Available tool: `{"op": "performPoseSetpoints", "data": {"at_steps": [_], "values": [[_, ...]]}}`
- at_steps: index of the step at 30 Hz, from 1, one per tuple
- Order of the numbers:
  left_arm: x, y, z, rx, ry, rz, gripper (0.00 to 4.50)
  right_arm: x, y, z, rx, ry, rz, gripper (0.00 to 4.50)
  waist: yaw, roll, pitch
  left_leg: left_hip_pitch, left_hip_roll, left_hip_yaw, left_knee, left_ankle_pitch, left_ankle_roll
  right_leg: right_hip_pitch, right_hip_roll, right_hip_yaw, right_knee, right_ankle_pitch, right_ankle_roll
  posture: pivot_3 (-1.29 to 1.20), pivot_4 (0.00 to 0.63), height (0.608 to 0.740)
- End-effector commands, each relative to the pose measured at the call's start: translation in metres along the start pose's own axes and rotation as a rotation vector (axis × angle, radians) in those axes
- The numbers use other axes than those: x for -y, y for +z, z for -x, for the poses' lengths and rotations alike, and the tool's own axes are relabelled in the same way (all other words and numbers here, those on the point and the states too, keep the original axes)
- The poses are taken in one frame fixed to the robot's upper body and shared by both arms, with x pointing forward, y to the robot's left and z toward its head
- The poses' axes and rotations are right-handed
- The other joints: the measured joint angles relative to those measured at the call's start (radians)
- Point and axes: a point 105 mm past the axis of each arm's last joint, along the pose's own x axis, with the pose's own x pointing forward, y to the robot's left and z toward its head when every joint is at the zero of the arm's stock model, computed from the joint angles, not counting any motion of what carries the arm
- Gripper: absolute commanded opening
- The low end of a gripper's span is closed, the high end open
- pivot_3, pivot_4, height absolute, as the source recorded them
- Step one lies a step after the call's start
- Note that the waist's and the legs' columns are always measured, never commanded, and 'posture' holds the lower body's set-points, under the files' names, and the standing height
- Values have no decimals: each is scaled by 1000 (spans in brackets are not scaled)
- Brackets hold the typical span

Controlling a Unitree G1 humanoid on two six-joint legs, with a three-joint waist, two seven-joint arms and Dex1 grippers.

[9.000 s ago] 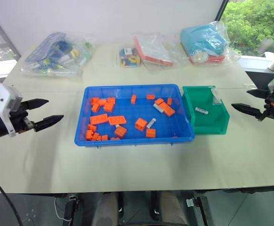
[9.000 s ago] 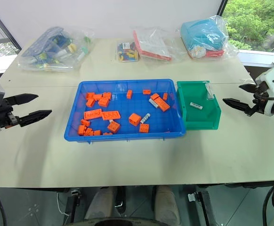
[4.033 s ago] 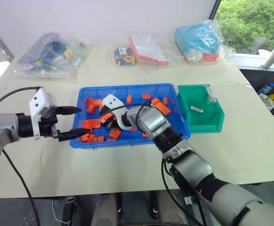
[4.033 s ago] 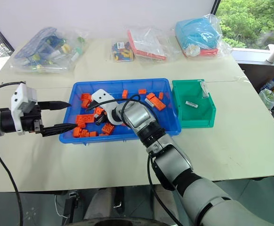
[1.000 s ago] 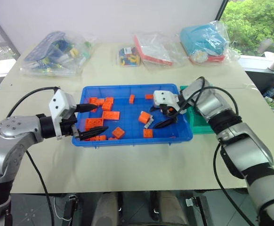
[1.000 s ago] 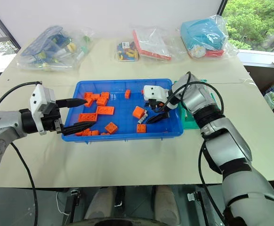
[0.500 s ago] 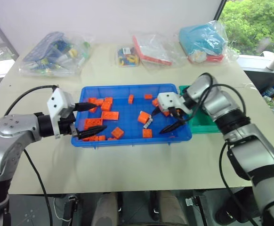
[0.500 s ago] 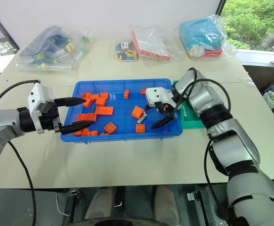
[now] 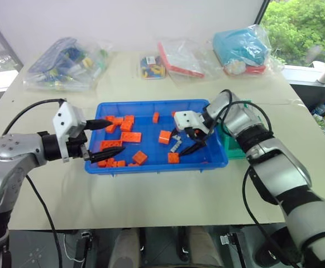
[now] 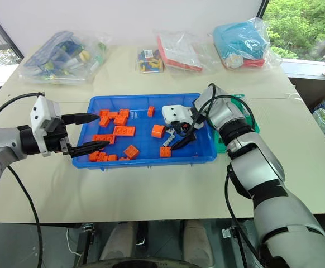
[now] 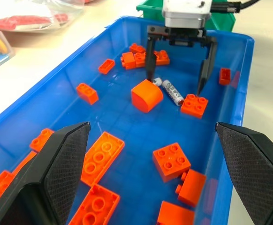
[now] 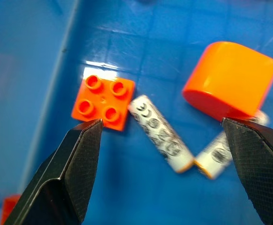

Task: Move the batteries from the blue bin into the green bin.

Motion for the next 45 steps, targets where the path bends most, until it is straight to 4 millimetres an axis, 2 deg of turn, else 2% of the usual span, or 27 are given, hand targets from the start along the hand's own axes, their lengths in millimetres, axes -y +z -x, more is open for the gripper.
{"op": "performPoseSetpoints", "data": {"at_steps": [1,4,6,9,13,14,20,23,26,31,39,44,45], "values": [[-2,11,6,16,23,-49,4500,6,13,9,22,1,74,4163,-1,0,0,0,0,0,0,0,0,0,0,0,0,0,0,0,150,736],[-2,11,6,17,25,-50,4500,3,14,6,36,26,102,4163,-3,0,0,0,0,0,0,0,0,0,0,0,0,0,0,0,150,736],[-2,11,5,19,27,-51,4500,0,15,2,53,40,131,3630,-4,0,0,0,0,0,0,0,0,0,0,0,0,0,0,0,150,736],[-2,12,5,20,28,-53,4500,-3,16,-3,68,43,163,2384,-4,0,0,0,0,0,0,0,0,0,0,0,0,0,0,0,150,736],[-3,12,6,19,32,-54,4500,-4,16,-9,77,23,213,223,-2,0,0,0,0,0,0,0,0,0,0,0,0,0,0,0,150,736],[-3,12,6,19,33,-55,4500,-4,16,-10,77,22,218,76,-2,0,0,0,0,0,0,0,0,0,0,0,0,0,0,0,150,736],[-5,14,6,19,32,-61,4500,-9,6,-11,44,39,228,76,-3,0,0,1,0,0,0,0,0,0,0,0,0,0,0,0,150,736],[-5,14,5,19,29,-62,4500,-4,8,-8,66,10,169,76,-3,0,0,1,0,0,0,0,0,1,0,0,0,0,0,0,150,736],[-5,13,5,19,25,-59,4500,1,18,1,105,-3,145,999,-3,0,0,1,0,0,0,0,0,1,0,0,0,0,0,0,150,736],[-6,13,4,19,19,-59,4500,1,17,7,99,-7,144,3557,-3,0,0,1,0,0,0,0,0,1,0,0,0,0,0,0,150,736],[-7,14,2,24,11,-62,4500,4,6,1,57,-47,124,3557,-3,0,0,1,0,0,0,0,0,1,0,0,0,0,0,0,150,736],[-7,14,3,20,11,-62,4500,0,-7,-6,15,-46,107,3557,-3,0,0,1,0,0,0,0,0,1,0,0,0,0,0,0,150,736],[-7,14,3,19,10,-61,4500,-1,-10,-7,10,-44,104,3048,-3,0,0,1,0,0,0,0,0,1,0,0,0,0,0,0,150,736]]}}
